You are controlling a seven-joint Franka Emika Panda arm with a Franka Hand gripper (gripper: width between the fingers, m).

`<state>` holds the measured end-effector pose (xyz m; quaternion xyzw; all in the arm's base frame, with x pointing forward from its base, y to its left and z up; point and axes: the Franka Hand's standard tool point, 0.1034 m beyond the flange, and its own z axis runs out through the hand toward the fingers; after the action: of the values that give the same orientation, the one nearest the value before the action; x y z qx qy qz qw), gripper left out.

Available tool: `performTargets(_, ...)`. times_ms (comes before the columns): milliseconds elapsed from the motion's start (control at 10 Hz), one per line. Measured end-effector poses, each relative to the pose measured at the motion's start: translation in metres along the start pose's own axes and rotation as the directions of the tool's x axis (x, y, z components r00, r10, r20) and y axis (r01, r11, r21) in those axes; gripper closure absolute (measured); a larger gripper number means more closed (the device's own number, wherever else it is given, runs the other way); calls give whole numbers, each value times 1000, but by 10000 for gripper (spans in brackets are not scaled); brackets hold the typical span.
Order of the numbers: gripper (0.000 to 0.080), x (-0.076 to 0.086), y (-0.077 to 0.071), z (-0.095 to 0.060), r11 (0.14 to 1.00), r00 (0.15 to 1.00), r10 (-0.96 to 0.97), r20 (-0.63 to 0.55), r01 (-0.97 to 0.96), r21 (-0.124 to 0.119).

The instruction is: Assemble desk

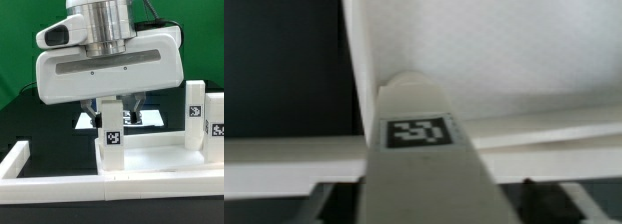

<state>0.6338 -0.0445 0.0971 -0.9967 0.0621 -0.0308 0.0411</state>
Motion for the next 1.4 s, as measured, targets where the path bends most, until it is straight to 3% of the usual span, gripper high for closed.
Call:
performTargets(100,504,0,4,0,997,997,72,0,-72,-4)
performTargets(300,504,0,5,0,974,974,225,0,-225,-5)
performTargets(500,505,-1,5,0,894,894,449,4,-449,-8)
performTargets(700,505,-3,1,0,584,583,812,17,-812,-11)
performTargets(800,506,-2,2,-1,523,523,852,31,-852,2)
performTargets(900,506,-2,3,-1,408,408,912,44,-913,10)
performTargets(1400,506,-3,3,1,170,170,984,50,-985,-1)
